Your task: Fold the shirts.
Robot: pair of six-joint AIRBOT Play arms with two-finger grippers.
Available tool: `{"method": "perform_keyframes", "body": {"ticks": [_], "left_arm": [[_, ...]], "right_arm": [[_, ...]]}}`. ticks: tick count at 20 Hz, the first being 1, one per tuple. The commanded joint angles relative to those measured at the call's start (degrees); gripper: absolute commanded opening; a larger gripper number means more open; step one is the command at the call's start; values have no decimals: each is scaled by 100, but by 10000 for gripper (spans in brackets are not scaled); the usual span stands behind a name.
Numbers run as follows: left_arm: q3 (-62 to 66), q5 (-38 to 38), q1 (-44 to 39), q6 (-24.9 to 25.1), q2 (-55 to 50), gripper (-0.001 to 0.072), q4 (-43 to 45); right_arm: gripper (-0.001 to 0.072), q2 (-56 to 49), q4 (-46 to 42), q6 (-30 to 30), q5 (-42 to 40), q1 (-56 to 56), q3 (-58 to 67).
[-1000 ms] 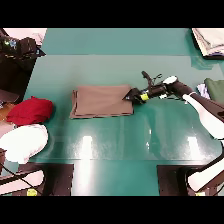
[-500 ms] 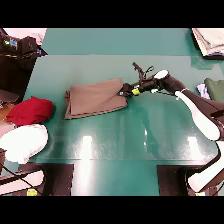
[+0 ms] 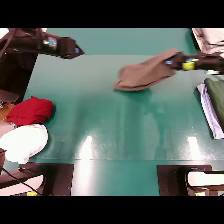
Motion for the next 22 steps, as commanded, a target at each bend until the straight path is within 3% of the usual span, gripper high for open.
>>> {"method": "perform_keyframes", "body": {"ticks": [1,7,13,22], "left_arm": [[0,769,-780,0,0,26,7],[0,833,-1290,-9,0,26,22],[0,796,-1290,-52,0,26,28],[0,507,-1290,-46,2,27,31]], "right_arm": [[12,398,-273,39,-17,-1443,9],[12,105,-236,-203,-702,-2962,11],[12,-81,-234,-442,-876,-3226,186],[11,50,-234,-435,103,-3554,1906]]}}
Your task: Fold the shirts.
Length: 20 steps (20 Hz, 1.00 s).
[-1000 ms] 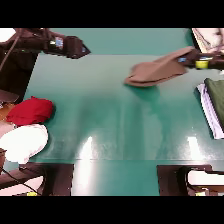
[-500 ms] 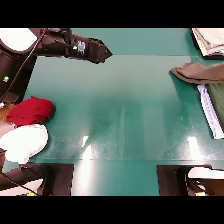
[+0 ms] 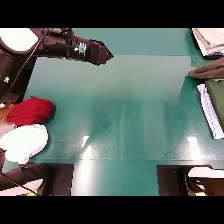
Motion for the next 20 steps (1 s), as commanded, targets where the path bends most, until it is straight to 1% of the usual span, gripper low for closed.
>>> {"method": "perform_keyframes", "body": {"ticks": [1,5,6,9,12,14,16,17,18,19,20], "left_arm": [[0,-199,-2,7,2,27,7],[0,-378,-2,7,0,26,122],[0,-413,-2,7,0,26,125],[0,-494,-2,52,0,26,125],[0,-549,-2,57,0,26,127],[0,-577,-2,63,2,27,129],[0,-649,-2,225,2,26,127],[0,-686,-2,223,2,27,127],[0,-686,-2,227,2,27,131],[0,-684,-2,273,2,26,129],[0,-686,-2,348,2,26,129]], "right_arm": [[11,216,-11,17,365,-219,339],[11,804,-103,13,411,-616,-389],[11,957,-304,13,417,-732,-619],[12,1467,-1266,22,446,-1108,-1357],[14,1897,-1871,166,494,-1537,-2138],[15,2127,-2420,181,754,-1827,-2603],[20,2321,-3163,420,1016,-2070,-2997],[80,2417,-3580,553,1102,-2173,-3191],[292,2505,-3886,680,1145,-2271,-3373],[468,2573,-3952,728,1150,-2380,-3512],[530,2656,-3886,728,1150,-2505,-3635]]}}
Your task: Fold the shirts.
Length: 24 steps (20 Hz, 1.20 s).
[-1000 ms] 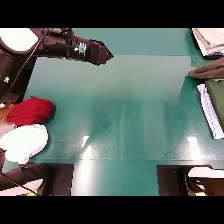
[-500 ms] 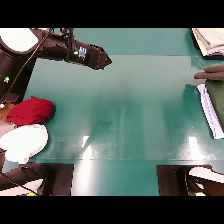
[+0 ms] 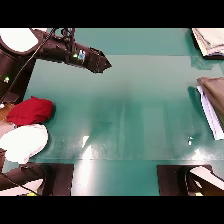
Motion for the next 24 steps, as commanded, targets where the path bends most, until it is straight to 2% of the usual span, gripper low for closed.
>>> {"method": "perform_keyframes", "body": {"ticks": [1,3,5,8,10,12,13,17,24], "left_arm": [[0,-44,0,144,2,27,4],[0,-35,0,144,2,27,4],[0,-20,0,144,2,27,4],[2,55,0,140,2,27,2],[2,37,0,140,2,27,-33],[2,125,0,140,2,27,-44],[2,179,0,140,2,27,-44],[2,439,0,140,2,27,-44],[2,866,0,140,2,27,-46]], "right_arm": [[530,334,-570,225,166,-372,-540],[528,487,-55,225,92,-356,-573],[527,623,863,225,-66,-74,-544],[527,758,2256,225,-125,997,-544],[526,756,2695,225,-175,1967,-542],[525,752,2699,223,-315,2935,-544],[486,754,2686,221,-446,3362,-544],[16,754,2323,221,-1067,4640,-542],[15,754,2312,223,-732,4996,-542]]}}
